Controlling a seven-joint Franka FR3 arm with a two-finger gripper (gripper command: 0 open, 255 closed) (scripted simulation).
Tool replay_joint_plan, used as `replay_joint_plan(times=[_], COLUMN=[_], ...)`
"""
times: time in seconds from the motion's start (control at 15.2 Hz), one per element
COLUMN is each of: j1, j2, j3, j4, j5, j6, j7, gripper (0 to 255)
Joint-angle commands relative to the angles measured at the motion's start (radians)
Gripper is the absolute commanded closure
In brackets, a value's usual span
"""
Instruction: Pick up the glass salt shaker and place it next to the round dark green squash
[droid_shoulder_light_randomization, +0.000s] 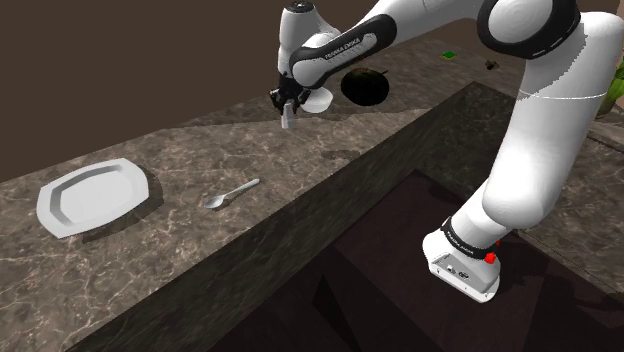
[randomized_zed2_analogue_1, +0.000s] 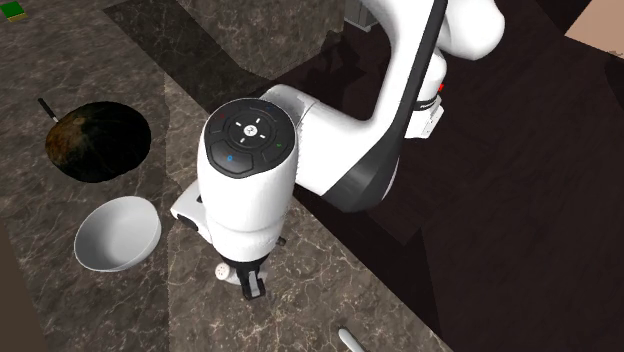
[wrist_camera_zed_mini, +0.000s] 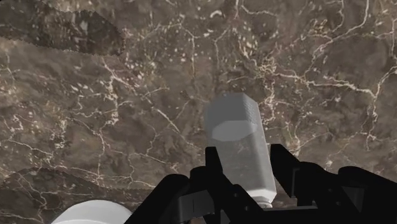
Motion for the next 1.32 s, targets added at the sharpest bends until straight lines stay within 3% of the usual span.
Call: replay_joint_plan(times=[0.0, 1.25], j1=[-0.002, -0.026], j2=[-0.016, -0.122], j3=[0.004, 0.017], j4=[0.005, 0.093], j5=[0.008, 0.070], j6=[-0.021, -0.204], j7=[-0.007, -0.087], gripper=[255, 255])
